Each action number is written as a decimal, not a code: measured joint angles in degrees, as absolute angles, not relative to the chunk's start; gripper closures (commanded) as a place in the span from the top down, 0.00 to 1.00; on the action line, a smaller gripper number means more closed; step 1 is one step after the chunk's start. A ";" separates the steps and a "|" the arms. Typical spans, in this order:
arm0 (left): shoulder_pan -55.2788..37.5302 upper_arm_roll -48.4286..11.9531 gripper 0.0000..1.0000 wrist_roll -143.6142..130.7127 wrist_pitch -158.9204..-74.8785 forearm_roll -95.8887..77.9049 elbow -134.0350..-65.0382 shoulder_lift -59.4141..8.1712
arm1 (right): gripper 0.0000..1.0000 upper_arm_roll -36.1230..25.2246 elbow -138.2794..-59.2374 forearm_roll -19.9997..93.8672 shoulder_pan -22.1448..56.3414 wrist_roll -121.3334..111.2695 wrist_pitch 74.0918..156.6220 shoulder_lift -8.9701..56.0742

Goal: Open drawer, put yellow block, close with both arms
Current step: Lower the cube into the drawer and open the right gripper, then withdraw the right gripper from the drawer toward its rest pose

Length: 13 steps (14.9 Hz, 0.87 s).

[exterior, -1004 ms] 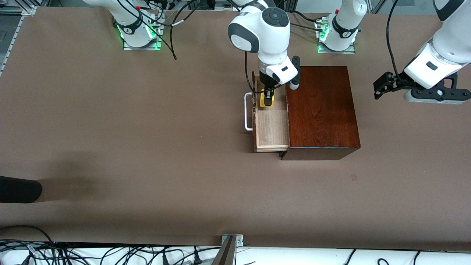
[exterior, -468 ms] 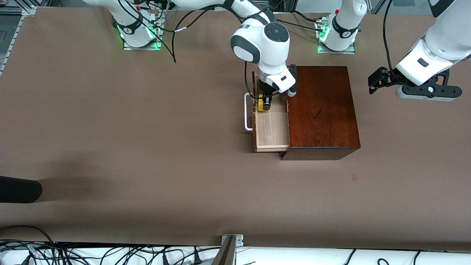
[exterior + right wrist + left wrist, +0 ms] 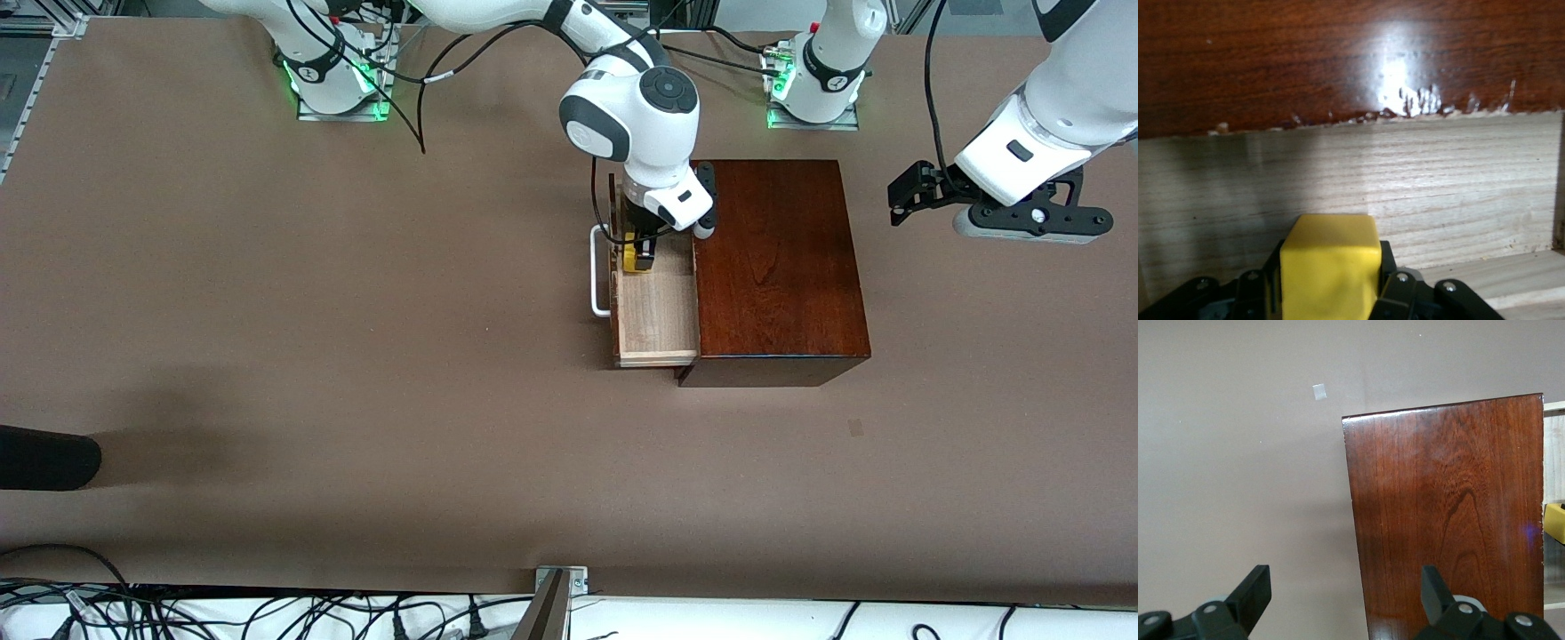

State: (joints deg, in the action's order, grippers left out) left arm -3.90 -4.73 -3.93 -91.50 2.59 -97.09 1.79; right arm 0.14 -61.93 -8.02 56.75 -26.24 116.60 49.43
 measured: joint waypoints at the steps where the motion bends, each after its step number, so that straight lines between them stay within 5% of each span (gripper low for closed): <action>1: -3.90 -4.73 1.00 -3.93 -91.49 2.59 -97.09 1.79 | 1.00 0.05 -61.94 -8.02 56.75 -26.24 116.60 49.50; 7: -3.90 -5.04 1.00 -3.93 -91.43 2.59 -97.09 1.79 | 1.00 -0.58 -60.17 -6.93 56.39 -26.10 116.56 48.60; 13: -3.94 -6.49 1.00 -3.73 -89.11 2.39 -97.07 1.79 | 1.00 -1.84 -58.33 -3.21 50.81 -25.92 109.13 36.51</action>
